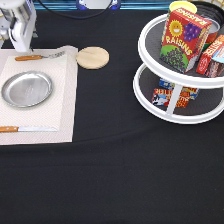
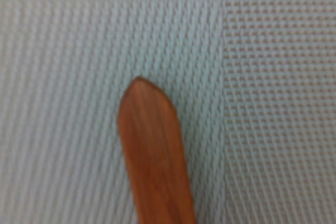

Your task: Arrange plate and fork

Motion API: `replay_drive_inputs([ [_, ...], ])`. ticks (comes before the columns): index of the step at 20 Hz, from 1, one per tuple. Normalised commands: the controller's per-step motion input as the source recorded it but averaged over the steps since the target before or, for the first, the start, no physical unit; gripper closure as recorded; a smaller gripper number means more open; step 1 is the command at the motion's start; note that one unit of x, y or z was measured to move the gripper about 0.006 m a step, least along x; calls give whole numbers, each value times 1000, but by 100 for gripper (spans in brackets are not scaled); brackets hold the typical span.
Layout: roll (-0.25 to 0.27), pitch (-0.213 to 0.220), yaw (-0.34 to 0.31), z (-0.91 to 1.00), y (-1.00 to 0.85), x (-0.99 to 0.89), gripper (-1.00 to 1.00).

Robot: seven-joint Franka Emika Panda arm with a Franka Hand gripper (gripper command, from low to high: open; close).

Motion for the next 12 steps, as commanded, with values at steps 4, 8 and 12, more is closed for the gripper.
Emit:
replay_drive_inputs([
  [4, 21, 99, 0, 956, 18, 207, -100],
  [8, 9, 70, -8, 338, 4, 106, -100],
  [12, 0, 0, 0, 0, 0, 0, -100],
])
